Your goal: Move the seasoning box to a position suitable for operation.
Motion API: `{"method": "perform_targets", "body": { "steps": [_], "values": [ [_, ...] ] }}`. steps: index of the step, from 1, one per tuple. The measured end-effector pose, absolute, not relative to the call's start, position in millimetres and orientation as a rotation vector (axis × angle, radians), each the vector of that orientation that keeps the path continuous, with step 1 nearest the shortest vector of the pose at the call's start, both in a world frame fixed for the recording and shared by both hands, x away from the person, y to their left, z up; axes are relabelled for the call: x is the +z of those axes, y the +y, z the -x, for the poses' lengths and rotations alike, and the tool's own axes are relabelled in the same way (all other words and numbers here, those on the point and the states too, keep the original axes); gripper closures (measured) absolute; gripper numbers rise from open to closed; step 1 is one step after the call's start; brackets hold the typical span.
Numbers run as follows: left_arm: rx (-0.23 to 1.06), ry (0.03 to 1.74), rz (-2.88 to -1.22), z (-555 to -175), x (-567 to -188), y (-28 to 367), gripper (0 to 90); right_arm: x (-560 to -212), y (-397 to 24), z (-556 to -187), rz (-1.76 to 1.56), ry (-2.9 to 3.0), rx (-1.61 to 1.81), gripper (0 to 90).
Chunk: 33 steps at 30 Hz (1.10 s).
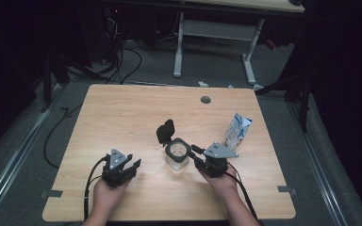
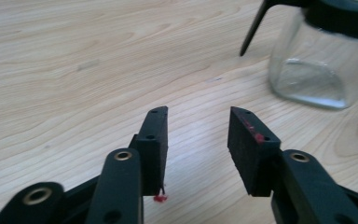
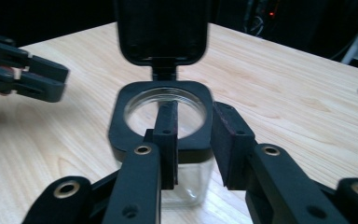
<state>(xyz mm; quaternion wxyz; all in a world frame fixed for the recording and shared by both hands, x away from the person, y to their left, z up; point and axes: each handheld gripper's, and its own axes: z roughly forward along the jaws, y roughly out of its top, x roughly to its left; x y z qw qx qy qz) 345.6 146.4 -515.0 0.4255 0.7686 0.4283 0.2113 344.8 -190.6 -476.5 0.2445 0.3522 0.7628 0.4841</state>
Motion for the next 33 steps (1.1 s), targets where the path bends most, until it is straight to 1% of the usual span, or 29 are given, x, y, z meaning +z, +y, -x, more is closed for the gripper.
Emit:
{"method": "perform_targets", "body": {
  "steps": [2,7,12,14,18,23,26,31,33],
  "values": [
    [0.535,1.072,-1.922,-346,-516,150,55.1,-477,-196,-345,-0.981,2.075,1.317,71.2],
    [0.541,1.039,-1.931,-343,-518,153,51.9,-479,-211,-343,-1.043,2.037,1.275,65.7],
    [0.514,0.978,-1.923,-338,-517,154,51.7,-488,-228,-339,-1.133,2.018,1.219,64.6],
    [0.519,0.963,-1.912,-337,-515,157,51.7,-490,-235,-335,-1.170,1.995,1.193,62.7],
    [0.478,0.972,-1.891,-338,-518,166,52.2,-498,-249,-320,-1.251,1.924,1.128,58.8],
    [0.490,0.938,-1.903,-335,-518,163,52.3,-503,-266,-309,-1.344,1.866,1.011,53.1],
    [0.507,0.915,-1.908,-333,-516,159,52.3,-502,-274,-310,-1.378,1.851,0.976,46.2],
    [0.510,0.909,-1.910,-335,-516,156,52.3,-501,-279,-330,-1.436,1.808,0.923,31.5],
    [0.507,0.911,-1.918,-335,-517,156,52.3,-500,-280,-341,-1.451,1.786,0.904,29.4]
  ]
}}
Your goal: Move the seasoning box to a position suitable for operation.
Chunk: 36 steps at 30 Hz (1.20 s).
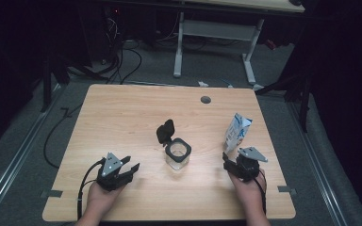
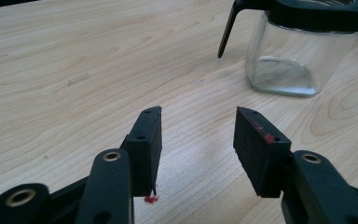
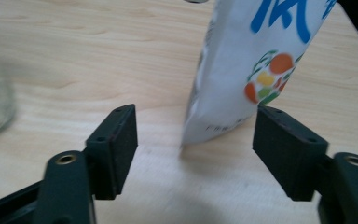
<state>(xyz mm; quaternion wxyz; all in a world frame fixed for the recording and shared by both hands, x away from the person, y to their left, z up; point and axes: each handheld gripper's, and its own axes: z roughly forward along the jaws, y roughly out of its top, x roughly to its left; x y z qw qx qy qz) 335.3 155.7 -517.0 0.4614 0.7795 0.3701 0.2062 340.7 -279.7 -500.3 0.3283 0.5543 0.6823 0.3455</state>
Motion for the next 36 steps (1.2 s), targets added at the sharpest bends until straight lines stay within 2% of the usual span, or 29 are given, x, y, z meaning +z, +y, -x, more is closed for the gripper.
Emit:
{"method": "perform_targets", "body": {
  "steps": [7,11,19,27,31,36],
  "values": [
    [0.501,0.918,-1.899,-331,-518,160,52.2,-500,-286,-370,-1.497,1.726,0.855,23.2],
    [0.503,0.926,-1.889,-331,-518,163,52.2,-501,-289,-383,-1.530,1.707,0.868,22.9],
    [0.502,0.940,-1.881,-332,-518,165,52.2,-502,-295,-392,-1.565,1.715,0.920,41.1],
    [0.495,0.938,-1.888,-333,-519,164,52.1,-503,-277,-386,-1.459,1.813,0.991,44.1],
    [0.497,0.938,-1.889,-332,-519,164,52.2,-504,-263,-382,-1.388,1.890,1.046,43.7],
    [0.495,0.938,-1.888,-332,-519,163,52.2,-503,-258,-376,-1.381,1.896,1.016,36.5]
  ]
}}
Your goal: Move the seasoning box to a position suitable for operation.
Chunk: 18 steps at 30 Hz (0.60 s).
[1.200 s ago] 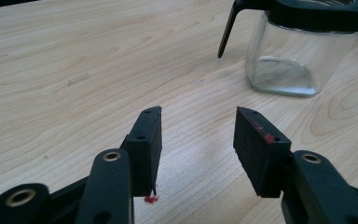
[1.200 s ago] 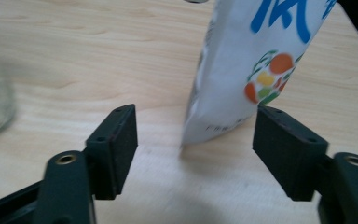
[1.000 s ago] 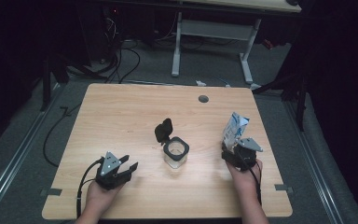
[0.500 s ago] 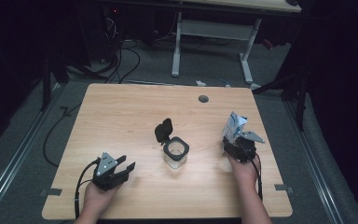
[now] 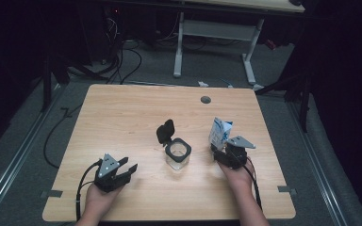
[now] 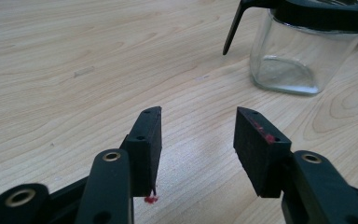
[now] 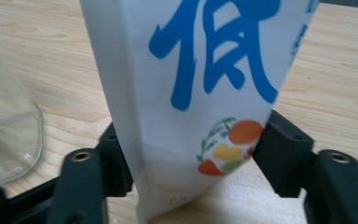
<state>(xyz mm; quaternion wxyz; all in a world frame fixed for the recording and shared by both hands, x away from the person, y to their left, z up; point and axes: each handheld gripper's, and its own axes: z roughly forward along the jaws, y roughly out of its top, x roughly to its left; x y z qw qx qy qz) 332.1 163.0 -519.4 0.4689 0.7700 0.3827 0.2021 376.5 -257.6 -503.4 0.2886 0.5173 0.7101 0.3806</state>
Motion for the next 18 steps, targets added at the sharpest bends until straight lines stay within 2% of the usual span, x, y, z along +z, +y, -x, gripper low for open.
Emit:
{"method": "perform_targets", "body": {
  "steps": [3,9,18],
  "values": [
    [0.495,0.933,-1.897,-333,-520,163,52.2,-504,-261,-371,-1.397,1.894,0.998,35.2],
    [0.501,0.930,-1.900,-333,-520,161,52.1,-505,-265,-362,-1.387,1.909,0.991,41.8],
    [0.499,0.935,-1.898,-333,-520,162,52.1,-503,-268,-362,-1.361,1.951,0.999,43.6]
  ]
}}
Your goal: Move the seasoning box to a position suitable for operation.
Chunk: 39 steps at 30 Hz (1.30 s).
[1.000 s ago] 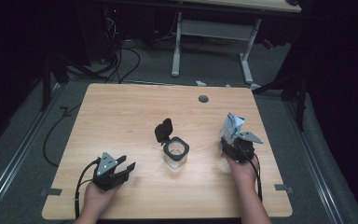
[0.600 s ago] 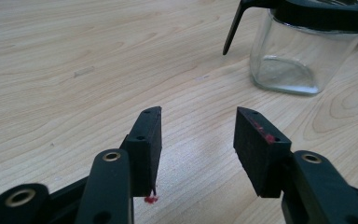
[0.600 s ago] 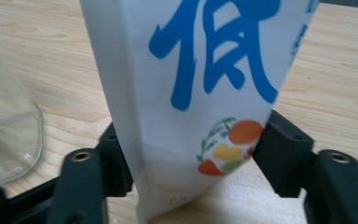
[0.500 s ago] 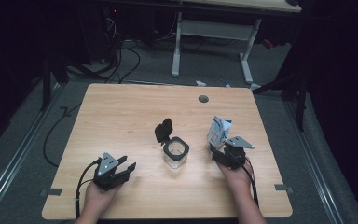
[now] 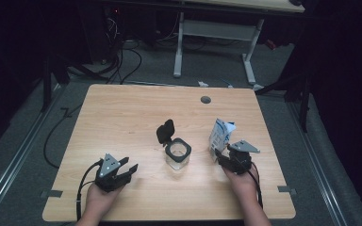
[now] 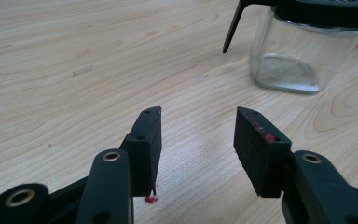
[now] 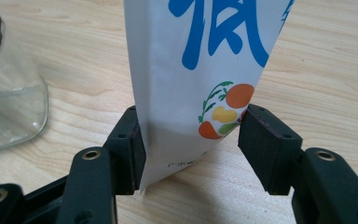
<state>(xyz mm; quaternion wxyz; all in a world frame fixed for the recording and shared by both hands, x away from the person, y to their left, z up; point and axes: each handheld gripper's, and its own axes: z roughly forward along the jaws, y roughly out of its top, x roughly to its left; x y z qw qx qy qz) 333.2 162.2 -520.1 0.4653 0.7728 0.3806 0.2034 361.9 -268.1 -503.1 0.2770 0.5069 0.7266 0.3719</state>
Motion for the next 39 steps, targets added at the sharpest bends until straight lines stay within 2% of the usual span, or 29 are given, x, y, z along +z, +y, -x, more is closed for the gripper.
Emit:
{"method": "perform_targets", "body": {
  "steps": [12,17,26,34,39],
  "values": [
    [0.497,0.933,-1.898,-333,-520,163,52.0,-496,-270,-354,-1.378,1.896,0.999,43.2],
    [0.495,0.936,-1.892,-333,-519,163,52.0,-491,-268,-348,-1.345,1.881,1.028,53.8],
    [0.495,0.941,-1.887,-332,-519,163,51.9,-487,-263,-350,-1.324,1.887,1.007,63.9],
    [0.494,0.943,-1.886,-332,-520,164,51.9,-485,-263,-351,-1.305,1.892,0.976,82.6],
    [0.496,0.941,-1.890,-333,-520,164,51.9,-485,-267,-351,-1.290,1.908,0.979,86.9]
  ]
}}
